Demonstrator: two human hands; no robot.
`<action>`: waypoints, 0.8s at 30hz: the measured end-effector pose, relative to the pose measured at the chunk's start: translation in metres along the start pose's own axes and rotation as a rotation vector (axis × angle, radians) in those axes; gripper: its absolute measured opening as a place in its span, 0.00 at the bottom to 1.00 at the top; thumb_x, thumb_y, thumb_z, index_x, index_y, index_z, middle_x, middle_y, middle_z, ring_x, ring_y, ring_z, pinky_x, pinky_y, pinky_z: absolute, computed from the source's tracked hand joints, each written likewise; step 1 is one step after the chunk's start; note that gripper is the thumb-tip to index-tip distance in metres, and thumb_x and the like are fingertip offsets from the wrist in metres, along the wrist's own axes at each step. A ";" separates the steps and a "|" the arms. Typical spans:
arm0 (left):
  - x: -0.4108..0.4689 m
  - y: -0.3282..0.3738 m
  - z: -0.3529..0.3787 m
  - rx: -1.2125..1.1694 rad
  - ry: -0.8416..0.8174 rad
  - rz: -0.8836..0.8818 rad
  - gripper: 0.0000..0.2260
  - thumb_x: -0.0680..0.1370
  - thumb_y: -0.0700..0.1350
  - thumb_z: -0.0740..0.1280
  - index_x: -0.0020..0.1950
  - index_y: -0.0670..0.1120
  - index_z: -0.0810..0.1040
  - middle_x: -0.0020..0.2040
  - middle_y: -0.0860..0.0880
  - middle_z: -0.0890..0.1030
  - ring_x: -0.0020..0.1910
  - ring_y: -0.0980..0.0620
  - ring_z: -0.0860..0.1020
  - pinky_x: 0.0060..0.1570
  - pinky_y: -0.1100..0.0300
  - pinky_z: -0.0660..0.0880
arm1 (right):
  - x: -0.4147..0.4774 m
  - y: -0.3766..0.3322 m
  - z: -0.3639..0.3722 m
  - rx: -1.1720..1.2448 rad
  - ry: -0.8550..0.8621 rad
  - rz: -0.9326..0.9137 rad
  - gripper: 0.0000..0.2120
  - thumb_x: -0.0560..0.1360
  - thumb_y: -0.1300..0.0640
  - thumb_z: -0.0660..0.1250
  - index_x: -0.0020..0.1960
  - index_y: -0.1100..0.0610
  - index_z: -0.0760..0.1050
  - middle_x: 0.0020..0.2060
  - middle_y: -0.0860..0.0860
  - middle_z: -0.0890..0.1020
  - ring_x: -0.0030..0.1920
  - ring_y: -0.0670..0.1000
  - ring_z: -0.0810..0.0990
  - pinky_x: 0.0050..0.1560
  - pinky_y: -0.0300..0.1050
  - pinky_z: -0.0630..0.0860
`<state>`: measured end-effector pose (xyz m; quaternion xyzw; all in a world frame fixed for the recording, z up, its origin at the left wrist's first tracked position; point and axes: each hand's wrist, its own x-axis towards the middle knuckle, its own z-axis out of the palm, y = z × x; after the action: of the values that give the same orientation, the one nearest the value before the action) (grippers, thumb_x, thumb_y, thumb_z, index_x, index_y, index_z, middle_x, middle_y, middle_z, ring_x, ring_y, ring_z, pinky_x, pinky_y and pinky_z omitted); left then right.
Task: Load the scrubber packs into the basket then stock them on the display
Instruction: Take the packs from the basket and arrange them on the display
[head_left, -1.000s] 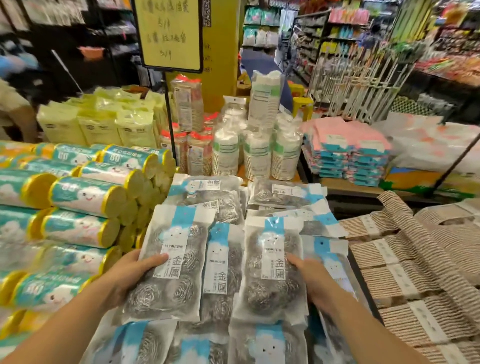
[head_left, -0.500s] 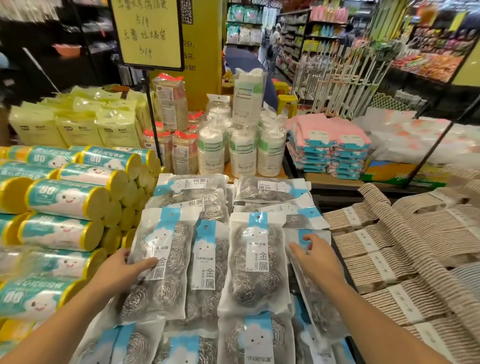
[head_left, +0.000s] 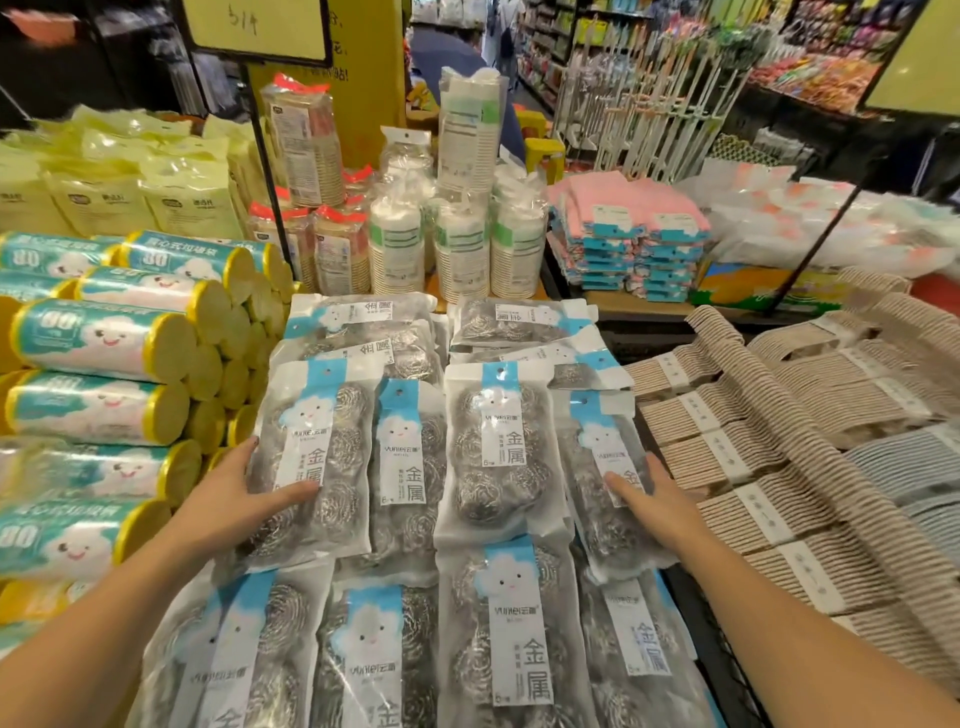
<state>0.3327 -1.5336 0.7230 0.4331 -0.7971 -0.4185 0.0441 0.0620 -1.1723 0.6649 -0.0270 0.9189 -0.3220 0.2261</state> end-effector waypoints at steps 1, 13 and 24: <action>-0.004 0.003 0.001 0.002 -0.004 0.034 0.43 0.70 0.53 0.77 0.79 0.45 0.60 0.74 0.44 0.70 0.64 0.43 0.74 0.62 0.50 0.70 | -0.003 -0.005 0.003 0.005 0.001 -0.017 0.47 0.73 0.33 0.67 0.82 0.48 0.48 0.80 0.51 0.60 0.77 0.58 0.64 0.74 0.55 0.65; -0.048 0.000 -0.031 0.083 0.050 0.107 0.49 0.66 0.61 0.76 0.79 0.44 0.59 0.77 0.44 0.65 0.74 0.43 0.66 0.70 0.48 0.65 | -0.037 -0.023 -0.009 -0.211 0.050 -0.165 0.45 0.72 0.35 0.69 0.80 0.50 0.55 0.76 0.56 0.67 0.77 0.59 0.63 0.72 0.58 0.67; -0.209 -0.051 -0.083 0.056 0.384 -0.040 0.43 0.70 0.61 0.74 0.79 0.51 0.59 0.78 0.48 0.63 0.75 0.46 0.64 0.71 0.48 0.66 | -0.155 -0.171 0.055 -0.109 -0.057 -0.876 0.33 0.75 0.40 0.69 0.76 0.51 0.63 0.73 0.54 0.69 0.71 0.56 0.70 0.68 0.58 0.71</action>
<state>0.5316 -1.4472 0.8017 0.5217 -0.7765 -0.3067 0.1753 0.2083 -1.3092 0.7915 -0.4347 0.8298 -0.3378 0.0917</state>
